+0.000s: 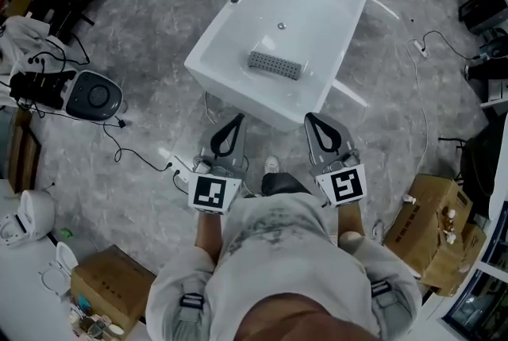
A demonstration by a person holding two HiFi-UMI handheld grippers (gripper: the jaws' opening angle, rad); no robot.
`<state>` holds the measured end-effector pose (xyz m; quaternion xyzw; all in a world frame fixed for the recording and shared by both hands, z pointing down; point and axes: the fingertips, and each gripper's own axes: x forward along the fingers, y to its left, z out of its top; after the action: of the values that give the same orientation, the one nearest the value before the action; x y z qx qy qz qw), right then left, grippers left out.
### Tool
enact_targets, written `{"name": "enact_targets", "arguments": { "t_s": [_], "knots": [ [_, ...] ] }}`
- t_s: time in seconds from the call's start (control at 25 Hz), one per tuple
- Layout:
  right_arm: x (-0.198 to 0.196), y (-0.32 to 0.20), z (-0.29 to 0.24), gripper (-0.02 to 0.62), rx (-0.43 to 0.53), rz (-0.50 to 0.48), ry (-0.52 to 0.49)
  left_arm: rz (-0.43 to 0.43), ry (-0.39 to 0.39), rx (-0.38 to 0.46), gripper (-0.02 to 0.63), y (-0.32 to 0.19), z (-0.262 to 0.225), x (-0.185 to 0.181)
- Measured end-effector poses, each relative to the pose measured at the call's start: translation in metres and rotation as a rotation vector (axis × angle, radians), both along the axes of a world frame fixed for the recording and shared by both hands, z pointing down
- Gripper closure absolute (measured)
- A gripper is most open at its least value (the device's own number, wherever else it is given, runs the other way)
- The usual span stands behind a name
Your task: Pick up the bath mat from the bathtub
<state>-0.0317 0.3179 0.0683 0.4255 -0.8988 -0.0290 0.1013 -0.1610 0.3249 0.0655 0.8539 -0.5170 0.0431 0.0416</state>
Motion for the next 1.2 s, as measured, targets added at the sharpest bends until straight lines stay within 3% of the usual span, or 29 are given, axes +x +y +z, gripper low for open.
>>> {"name": "enact_targets", "arguments": {
  "t_s": [0.44,0.88,1.2],
  "knots": [
    [0.024,-0.075,0.002,0.592,-0.008,-0.03,-0.009,-0.016,-0.018,-0.005,0.603,-0.071,0.001,0.03],
    [0.015,-0.148,0.004,0.592,-0.003,0.01,-0.05,-0.028,-0.022,-0.021,0.601,-0.148,0.007,0.016],
    [-0.006,-0.21,0.016,0.593,-0.022,0.095,-0.043,0.079,-0.035,0.007,0.603,-0.218,0.026,-0.006]
  ]
}}
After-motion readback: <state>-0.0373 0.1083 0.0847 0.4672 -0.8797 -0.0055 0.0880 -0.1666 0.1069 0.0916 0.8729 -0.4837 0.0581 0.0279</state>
